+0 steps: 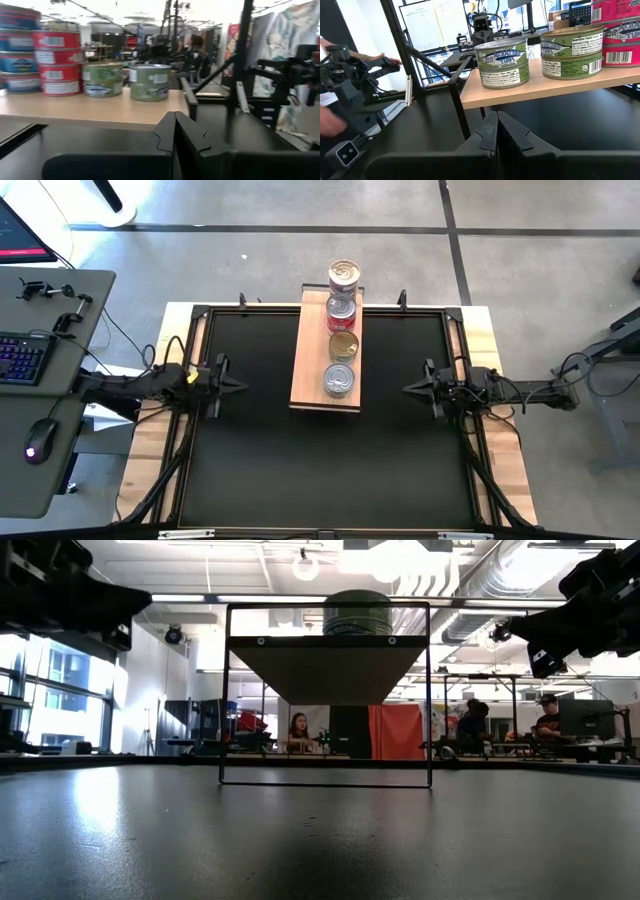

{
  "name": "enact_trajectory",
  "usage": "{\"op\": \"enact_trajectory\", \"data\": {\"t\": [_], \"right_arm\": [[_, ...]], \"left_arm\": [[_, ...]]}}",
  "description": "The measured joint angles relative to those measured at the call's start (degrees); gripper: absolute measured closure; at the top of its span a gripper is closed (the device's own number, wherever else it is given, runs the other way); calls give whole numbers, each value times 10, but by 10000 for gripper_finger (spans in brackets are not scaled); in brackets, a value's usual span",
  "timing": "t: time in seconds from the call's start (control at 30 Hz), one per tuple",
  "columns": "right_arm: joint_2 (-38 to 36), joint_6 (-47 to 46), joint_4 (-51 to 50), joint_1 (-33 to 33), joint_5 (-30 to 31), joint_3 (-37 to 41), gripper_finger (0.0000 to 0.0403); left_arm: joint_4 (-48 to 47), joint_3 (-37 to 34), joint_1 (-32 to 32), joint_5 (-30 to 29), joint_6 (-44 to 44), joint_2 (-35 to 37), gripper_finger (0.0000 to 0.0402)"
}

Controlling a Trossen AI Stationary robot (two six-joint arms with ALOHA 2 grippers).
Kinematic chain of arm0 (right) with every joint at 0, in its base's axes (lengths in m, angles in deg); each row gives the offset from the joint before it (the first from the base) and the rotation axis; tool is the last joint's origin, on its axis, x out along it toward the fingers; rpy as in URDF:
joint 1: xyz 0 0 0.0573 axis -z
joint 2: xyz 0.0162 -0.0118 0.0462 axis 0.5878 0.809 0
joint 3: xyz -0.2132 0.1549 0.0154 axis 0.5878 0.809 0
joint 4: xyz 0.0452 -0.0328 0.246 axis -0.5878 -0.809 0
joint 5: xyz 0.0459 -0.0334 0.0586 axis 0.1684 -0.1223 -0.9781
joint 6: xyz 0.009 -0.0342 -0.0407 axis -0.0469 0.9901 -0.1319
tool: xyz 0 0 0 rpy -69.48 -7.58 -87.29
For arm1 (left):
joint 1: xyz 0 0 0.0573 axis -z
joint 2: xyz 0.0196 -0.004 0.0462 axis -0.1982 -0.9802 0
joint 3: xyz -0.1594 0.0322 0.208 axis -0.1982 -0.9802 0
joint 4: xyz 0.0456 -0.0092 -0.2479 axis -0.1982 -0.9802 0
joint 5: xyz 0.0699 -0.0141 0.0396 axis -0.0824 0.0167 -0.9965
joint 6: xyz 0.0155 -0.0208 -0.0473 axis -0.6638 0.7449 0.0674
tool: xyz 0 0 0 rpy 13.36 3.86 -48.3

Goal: Stack canned seafood by type on shelf
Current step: Return to Home Position

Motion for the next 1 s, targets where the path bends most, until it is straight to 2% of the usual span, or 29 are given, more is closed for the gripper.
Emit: {"op": "enact_trajectory", "data": {"t": [0.2, 1.0], "right_arm": [[0, 0, 0, 0, 0, 0, 402], [0, 0, 0, 0, 0, 0, 402]], "left_arm": [[5, 0, -28, 0, 11, -2, 401], [3, 0, -28, 0, 11, -2, 401]]}}
